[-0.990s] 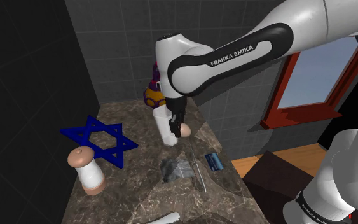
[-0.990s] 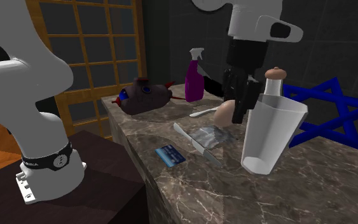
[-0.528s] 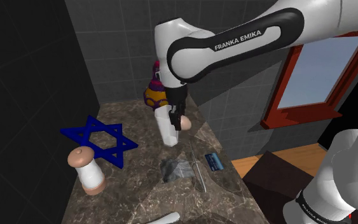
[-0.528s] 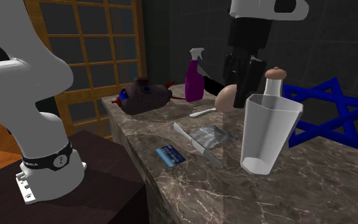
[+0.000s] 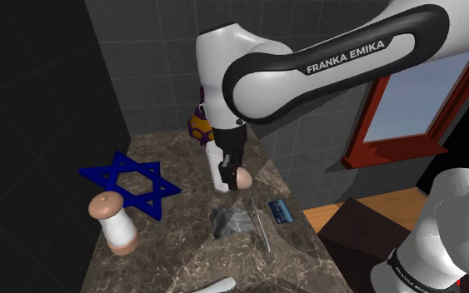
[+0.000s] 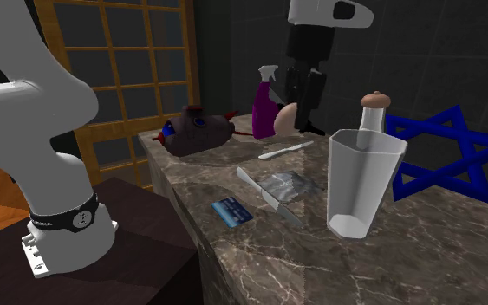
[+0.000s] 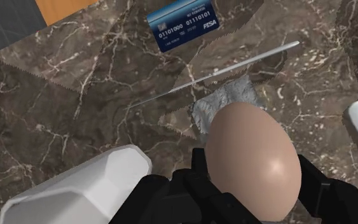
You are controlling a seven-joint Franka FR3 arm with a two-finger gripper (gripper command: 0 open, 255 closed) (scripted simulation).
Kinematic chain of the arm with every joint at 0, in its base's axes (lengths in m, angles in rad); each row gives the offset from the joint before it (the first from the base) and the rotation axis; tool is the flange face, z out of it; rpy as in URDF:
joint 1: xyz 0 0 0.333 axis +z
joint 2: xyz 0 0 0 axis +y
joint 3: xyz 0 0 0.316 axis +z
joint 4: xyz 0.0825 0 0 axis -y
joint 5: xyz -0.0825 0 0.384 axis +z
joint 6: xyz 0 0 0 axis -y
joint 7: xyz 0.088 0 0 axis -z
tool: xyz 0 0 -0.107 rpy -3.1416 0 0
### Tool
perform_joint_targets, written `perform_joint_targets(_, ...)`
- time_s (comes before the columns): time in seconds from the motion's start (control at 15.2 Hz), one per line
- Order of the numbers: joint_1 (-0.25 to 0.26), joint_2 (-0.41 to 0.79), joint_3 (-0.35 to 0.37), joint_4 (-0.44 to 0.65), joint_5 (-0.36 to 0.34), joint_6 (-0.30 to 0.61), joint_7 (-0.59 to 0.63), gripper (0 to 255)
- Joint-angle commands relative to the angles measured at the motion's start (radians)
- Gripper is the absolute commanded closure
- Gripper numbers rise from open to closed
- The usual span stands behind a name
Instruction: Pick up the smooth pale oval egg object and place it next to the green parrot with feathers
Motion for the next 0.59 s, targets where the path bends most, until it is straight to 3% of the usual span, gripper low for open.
perform_joint_targets(0.0,0.023,-0.002,0.028,0.002,0.009,-0.003,0.049,255)
perform_joint_targets(0.53,0.112,-0.024,0.136,-0.015,0.051,-0.004,0.230,255)
